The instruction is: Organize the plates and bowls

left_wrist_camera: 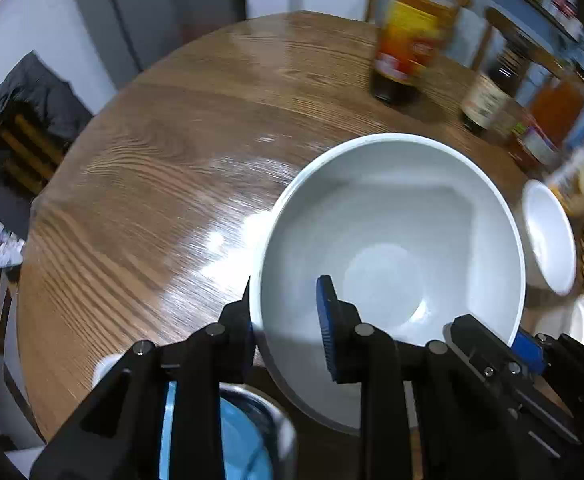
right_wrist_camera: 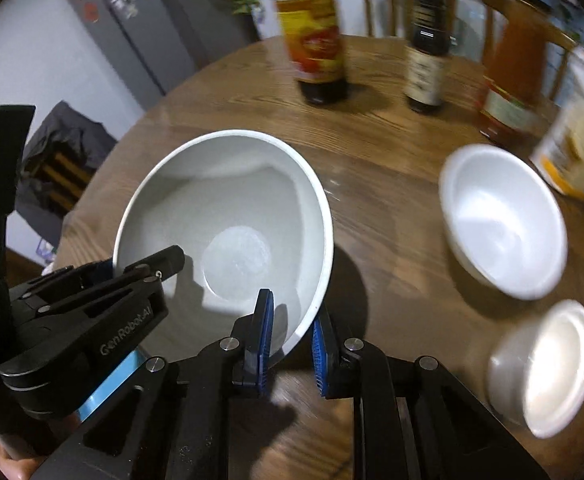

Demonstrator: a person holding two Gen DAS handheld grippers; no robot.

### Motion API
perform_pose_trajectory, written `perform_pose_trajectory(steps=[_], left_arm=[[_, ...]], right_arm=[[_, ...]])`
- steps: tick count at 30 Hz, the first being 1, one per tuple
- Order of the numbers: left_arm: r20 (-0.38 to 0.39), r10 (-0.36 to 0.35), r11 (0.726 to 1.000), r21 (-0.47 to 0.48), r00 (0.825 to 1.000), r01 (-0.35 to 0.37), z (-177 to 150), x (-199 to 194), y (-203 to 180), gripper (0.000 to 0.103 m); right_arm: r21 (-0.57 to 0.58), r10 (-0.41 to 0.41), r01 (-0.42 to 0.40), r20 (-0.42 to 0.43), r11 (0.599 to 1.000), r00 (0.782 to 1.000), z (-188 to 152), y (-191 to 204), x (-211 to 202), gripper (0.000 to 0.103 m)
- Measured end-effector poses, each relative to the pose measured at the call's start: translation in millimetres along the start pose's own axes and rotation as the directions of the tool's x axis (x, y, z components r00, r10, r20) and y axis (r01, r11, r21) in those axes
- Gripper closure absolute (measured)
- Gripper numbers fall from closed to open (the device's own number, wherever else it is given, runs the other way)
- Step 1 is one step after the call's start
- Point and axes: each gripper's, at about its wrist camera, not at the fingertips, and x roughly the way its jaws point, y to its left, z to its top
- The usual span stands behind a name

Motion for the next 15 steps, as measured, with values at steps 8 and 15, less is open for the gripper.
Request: perform_pose_trajectory(steps=[8, 15], left_arm=[[-0.047, 0.043, 0.995, -0.088, 0.998, -0.047, 17.0, 25.5, 37.1, 0.075], [-0.045, 0.093, 0.986, -0.133, 0.995, -0.098, 22.6, 30.1, 46.4, 0.027]], right_arm=[[-0.043, 0.016, -0.017, -0.035, 0.999, 0.999, 21.7, 32.8, 38.7, 0.083], [-0.083, -0.033, 0.032, -0.019, 0.996, 0.999, 22.6, 39.3, 36.8, 0.062]])
